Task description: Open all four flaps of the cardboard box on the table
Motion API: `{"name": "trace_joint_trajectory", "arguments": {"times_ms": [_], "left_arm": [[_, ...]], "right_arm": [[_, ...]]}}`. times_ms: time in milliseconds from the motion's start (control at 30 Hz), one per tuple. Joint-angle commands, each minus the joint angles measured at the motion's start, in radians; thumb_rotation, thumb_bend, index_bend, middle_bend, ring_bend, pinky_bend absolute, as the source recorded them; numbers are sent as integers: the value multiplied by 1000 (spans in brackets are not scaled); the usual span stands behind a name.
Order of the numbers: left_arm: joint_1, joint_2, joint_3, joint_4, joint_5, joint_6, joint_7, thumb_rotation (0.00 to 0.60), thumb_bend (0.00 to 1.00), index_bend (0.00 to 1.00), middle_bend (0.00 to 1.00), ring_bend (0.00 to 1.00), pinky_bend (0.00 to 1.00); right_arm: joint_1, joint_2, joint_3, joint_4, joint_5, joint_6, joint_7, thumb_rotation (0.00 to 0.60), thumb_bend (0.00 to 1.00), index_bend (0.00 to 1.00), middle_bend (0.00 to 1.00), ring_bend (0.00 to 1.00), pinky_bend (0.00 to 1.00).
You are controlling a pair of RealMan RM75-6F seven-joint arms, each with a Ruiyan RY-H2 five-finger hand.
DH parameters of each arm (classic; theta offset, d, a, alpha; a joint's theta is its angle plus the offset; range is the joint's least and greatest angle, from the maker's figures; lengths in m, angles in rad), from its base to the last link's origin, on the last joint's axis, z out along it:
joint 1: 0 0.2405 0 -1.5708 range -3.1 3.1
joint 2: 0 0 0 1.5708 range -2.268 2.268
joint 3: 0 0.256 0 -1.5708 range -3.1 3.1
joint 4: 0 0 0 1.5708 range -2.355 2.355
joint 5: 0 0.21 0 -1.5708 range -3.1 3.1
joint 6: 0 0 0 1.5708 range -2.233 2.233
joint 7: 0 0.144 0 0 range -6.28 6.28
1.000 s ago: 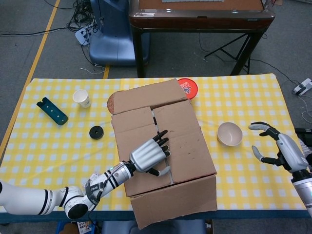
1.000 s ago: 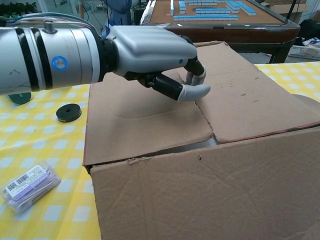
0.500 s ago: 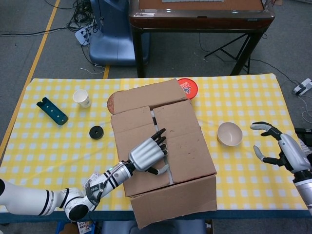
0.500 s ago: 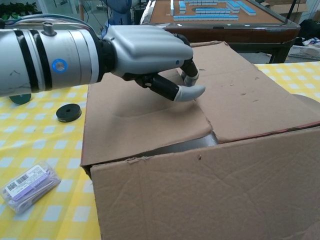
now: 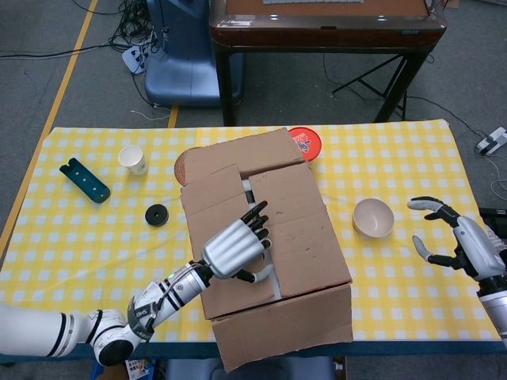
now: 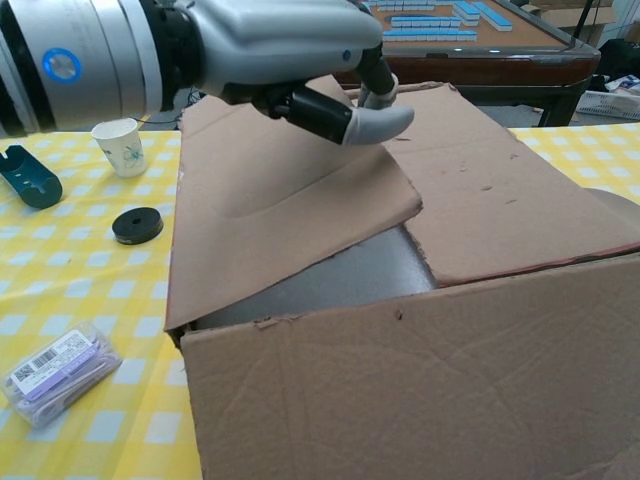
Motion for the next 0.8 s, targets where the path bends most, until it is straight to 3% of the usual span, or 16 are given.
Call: {"name": "trace_joint_trajectory", "arguments": {"times_ms": [33, 533, 800], "left_arm": [[11, 51, -6, -43, 4, 19, 14, 36, 447, 663, 437, 200, 0], [68, 277, 38, -129, 96, 20, 31, 37, 447, 665, 437, 200, 0], [107, 353, 36, -154, 118, 24, -26, 37, 447, 665, 437, 200, 0]], "right_arm": [[0, -1, 1, 0, -2, 0, 2, 600, 368, 245, 189, 167, 251], [4, 20, 15, -18, -4, 1, -2, 600, 364, 227, 189, 167, 251], [7, 31, 24, -41, -3, 5, -10, 600, 362, 224, 188, 167, 251]]}}
